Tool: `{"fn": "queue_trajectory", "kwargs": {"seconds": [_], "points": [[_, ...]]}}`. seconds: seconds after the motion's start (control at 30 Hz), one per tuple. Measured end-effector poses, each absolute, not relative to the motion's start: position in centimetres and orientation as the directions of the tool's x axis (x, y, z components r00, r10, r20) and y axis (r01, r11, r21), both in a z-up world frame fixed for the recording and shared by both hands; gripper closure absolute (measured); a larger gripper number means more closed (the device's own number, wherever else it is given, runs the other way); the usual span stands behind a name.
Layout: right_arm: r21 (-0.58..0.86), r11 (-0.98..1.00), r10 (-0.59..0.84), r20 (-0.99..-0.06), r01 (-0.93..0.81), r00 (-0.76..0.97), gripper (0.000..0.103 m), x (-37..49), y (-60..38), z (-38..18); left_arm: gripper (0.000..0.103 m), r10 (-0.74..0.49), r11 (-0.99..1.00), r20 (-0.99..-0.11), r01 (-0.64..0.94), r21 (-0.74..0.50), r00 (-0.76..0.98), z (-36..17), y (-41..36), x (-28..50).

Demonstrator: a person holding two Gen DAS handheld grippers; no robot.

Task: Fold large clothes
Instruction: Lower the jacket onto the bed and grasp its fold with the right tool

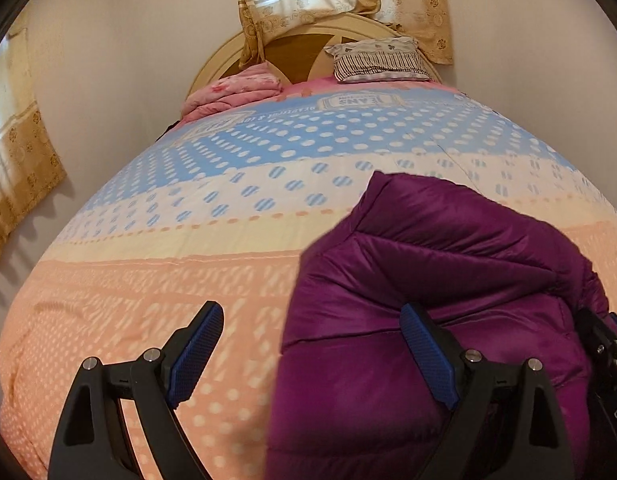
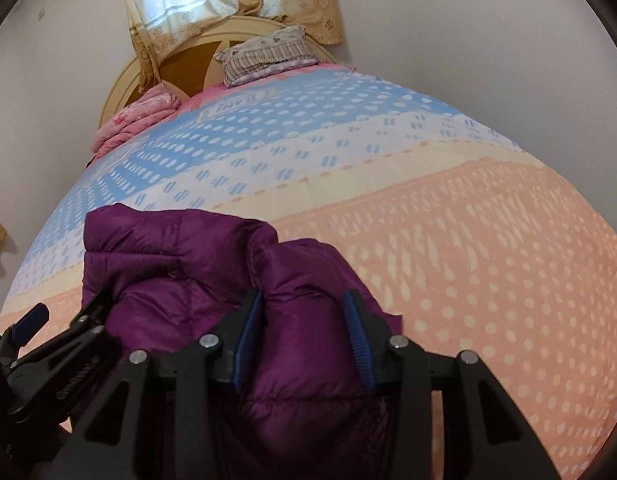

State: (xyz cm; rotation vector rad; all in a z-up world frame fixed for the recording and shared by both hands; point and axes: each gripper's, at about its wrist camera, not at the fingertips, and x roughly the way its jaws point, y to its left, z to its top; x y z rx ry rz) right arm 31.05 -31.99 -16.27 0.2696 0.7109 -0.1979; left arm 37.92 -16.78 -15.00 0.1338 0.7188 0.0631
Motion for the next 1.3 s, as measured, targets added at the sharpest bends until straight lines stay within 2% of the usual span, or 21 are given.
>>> {"fn": "queue_trajectory", "kwargs": {"seconds": [0.4, 0.73, 1.3], "points": [[0.173, 0.945, -0.093, -0.670, 0.277, 0.736, 0.057, 31.1, -32.8, -18.3, 0.006, 0.032, 0.999, -0.696, 0.004, 0.051, 0.717, -17.0, -16.7, 38.7], [0.186, 0.942, -0.073, -0.701, 0.281, 0.710, 0.056, 31.6, -33.1, -19.4, 0.005, 0.024, 0.999, -0.714, 0.016, 0.049, 0.700, -17.7, -16.9, 38.8], [0.110, 0.950, -0.121, -0.734, 0.292, 0.668, 0.053, 32.3, -32.4, -20.1, 0.004, 0.015, 0.998, -0.736, 0.034, 0.052, 0.677, -18.5, -17.1, 39.3]]}}
